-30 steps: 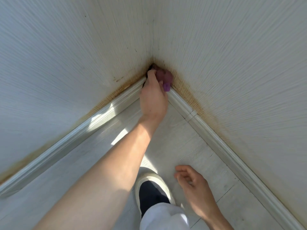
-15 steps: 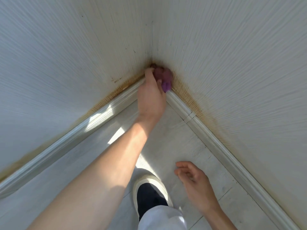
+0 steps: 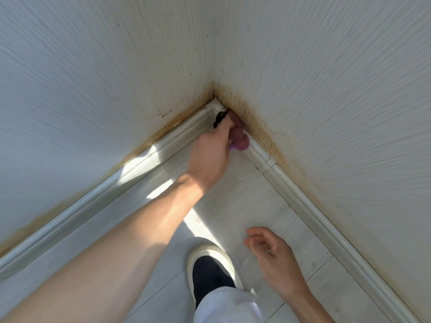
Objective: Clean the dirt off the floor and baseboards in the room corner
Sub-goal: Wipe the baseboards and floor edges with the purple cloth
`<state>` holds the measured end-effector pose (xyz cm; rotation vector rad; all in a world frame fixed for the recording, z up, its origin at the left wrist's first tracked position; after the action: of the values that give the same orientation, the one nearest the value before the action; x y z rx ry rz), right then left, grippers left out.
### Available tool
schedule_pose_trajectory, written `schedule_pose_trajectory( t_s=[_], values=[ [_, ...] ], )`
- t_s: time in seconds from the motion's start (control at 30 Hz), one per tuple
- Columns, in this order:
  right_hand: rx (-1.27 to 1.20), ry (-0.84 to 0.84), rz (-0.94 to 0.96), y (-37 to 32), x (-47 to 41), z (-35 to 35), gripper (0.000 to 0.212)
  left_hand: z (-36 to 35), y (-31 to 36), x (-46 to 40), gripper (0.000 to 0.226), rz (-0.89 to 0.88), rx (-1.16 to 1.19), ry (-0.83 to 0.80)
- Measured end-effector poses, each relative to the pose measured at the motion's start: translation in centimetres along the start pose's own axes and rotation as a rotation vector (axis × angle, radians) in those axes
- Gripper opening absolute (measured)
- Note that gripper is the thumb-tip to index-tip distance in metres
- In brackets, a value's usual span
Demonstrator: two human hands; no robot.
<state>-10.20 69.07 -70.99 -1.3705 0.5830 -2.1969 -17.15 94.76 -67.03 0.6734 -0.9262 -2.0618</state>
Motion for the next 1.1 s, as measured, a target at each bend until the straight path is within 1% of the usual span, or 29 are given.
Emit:
schedule_pose_trajectory(
  t_s=[0.03, 0.07, 0.1, 0.13, 0.17, 0.2, 0.23, 0.27, 0.33, 0.37, 0.4, 0.43, 0.47, 0.53, 0.57, 0.6, 0.63, 0.7, 0.8, 0.9, 0.93, 0.97, 1.0, 1.07, 1.1],
  values=[
    [0.000, 0.002, -0.002, 0.0, 0.0, -0.1, 0.016, 0.7, -0.2, 0.2, 0.030, -0.026, -0.009, -0.027],
    [-0.004, 0.005, -0.004, 0.0, -0.1, -0.2, 0.016, 1.4, -0.2, -0.1, 0.031, -0.031, -0.019, 0.013],
    [-0.009, 0.003, -0.007, -0.1, -0.1, -0.4, 0.016, 1.8, -0.3, -0.8, 0.033, -0.013, -0.028, 0.095],
    [-0.013, -0.006, -0.009, -0.1, 0.0, -0.7, 0.016, 1.9, -0.2, -1.6, 0.035, 0.023, -0.025, 0.173],
    [-0.014, -0.021, -0.009, -0.2, 0.0, -0.9, 0.016, 1.4, -0.2, -2.2, 0.036, 0.073, -0.012, 0.209],
    [-0.015, -0.036, -0.004, -0.2, 0.1, -1.1, 0.016, 0.8, 0.0, -2.2, 0.036, 0.107, 0.006, 0.203],
    [-0.015, -0.044, 0.002, -0.3, 0.2, -1.2, 0.015, 0.1, 0.1, -1.8, 0.037, 0.118, 0.023, 0.167],
    [-0.015, -0.045, 0.009, -0.4, 0.2, -1.1, 0.015, -0.7, 0.1, -1.1, 0.037, 0.091, 0.043, 0.095],
    [-0.007, -0.035, 0.020, -0.6, 0.1, -1.0, 0.016, -2.1, 0.5, 1.4, 0.035, 0.004, 0.045, -0.100],
    [-0.007, -0.028, 0.021, -0.8, 0.0, -1.0, 0.016, -2.3, 1.1, 2.7, 0.035, -0.030, 0.040, -0.168],
    [-0.012, -0.022, 0.026, -1.0, -0.1, -0.9, 0.017, -2.2, 1.6, 3.4, 0.036, -0.052, 0.055, -0.173],
    [-0.017, -0.021, 0.035, -1.3, -0.2, -1.0, 0.017, -1.7, 1.7, 3.4, 0.037, -0.047, 0.078, -0.102],
    [-0.023, -0.023, 0.045, -1.5, -0.3, -1.1, 0.017, -1.0, 1.7, 2.7, 0.038, -0.007, 0.100, 0.025],
    [-0.024, -0.027, 0.057, -1.6, -0.4, -1.0, 0.016, 0.6, 0.9, 0.5, 0.037, 0.153, 0.129, 0.304],
    [-0.021, -0.025, 0.059, -1.6, -0.4, -0.9, 0.016, 1.0, 0.5, -0.4, 0.035, 0.205, 0.153, 0.396],
    [-0.018, -0.018, 0.060, -1.4, -0.3, -0.7, 0.016, 0.9, 0.3, -1.0, 0.033, 0.218, 0.160, 0.421],
    [-0.015, -0.004, 0.061, -1.3, -0.3, -0.5, 0.017, 0.0, 0.5, -1.1, 0.030, 0.211, 0.160, 0.371],
    [-0.017, 0.019, 0.054, -1.1, -0.2, -0.1, 0.017, -2.6, 1.6, 0.3, 0.025, 0.186, 0.158, 0.209],
    [-0.001, 0.016, 0.054, -0.8, -0.2, -0.1, 0.017, -5.3, 2.0, 3.8, 0.027, 0.089, 0.118, 0.070],
    [0.002, -0.003, 0.062, -1.1, 0.0, -0.6, 0.017, -5.4, 3.1, 5.6, 0.025, -0.027, 0.092, -0.100],
    [-0.006, 0.000, 0.072, -1.3, 0.0, -0.7, 0.017, -4.6, 3.0, 5.3, 0.025, -0.038, 0.101, -0.112],
    [-0.015, 0.003, 0.075, -1.5, 0.0, -0.7, 0.017, -3.5, 2.7, 4.7, 0.027, -0.013, 0.115, -0.071],
    [-0.024, 0.013, 0.076, -1.6, -0.2, -0.6, 0.017, -2.2, 2.2, 3.6, 0.030, 0.041, 0.127, 0.023],
    [-0.029, 0.030, 0.067, -1.4, -0.4, 0.0, 0.017, 0.2, 0.6, 1.2, 0.032, 0.186, 0.164, 0.291],
    [-0.032, 0.037, 0.059, -1.2, -0.4, 0.3, 0.017, 0.8, 0.2, 0.2, 0.032, 0.227, 0.177, 0.394]
  ],
)
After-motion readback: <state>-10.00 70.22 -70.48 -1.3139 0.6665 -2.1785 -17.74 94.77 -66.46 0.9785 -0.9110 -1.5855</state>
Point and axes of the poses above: each hand's wrist, its own x-axis away from the middle knuckle, its own z-axis out of the back of the hand, y = z × x, the point moved 2 cm from there along -x, towards the middle knuckle, and after that the axes turned 12 degrees about x, right-handed, at the moved point
